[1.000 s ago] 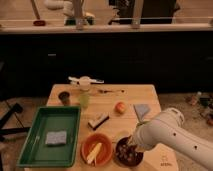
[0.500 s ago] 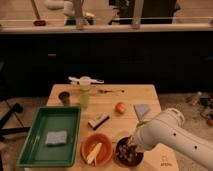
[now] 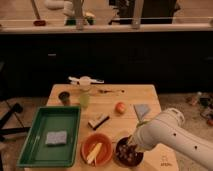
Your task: Place grapes in purple bowl
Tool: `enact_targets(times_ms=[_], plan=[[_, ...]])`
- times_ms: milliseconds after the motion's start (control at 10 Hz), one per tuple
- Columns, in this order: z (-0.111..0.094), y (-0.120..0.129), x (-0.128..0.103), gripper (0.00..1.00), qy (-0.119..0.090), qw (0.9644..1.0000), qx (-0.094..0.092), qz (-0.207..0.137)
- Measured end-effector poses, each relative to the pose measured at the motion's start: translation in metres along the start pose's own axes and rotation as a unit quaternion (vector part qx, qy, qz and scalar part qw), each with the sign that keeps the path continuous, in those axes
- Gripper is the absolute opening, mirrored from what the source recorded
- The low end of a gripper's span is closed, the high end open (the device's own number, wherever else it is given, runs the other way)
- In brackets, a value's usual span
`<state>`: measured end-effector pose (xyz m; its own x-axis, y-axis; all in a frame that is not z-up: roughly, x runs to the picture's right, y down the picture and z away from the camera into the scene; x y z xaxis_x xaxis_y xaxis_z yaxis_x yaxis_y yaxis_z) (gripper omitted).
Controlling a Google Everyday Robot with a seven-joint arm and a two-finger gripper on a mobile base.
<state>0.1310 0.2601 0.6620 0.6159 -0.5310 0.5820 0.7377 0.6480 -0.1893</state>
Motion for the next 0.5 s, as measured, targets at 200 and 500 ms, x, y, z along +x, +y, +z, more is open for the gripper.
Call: enact_targets(times_ms=[200, 500], plan=[[0.0, 0.0, 0.0, 0.8, 0.0, 1.0, 0.0, 0.0], [0.0001, 0.0, 0.0, 0.8, 0.0, 1.0, 0.0, 0.0]])
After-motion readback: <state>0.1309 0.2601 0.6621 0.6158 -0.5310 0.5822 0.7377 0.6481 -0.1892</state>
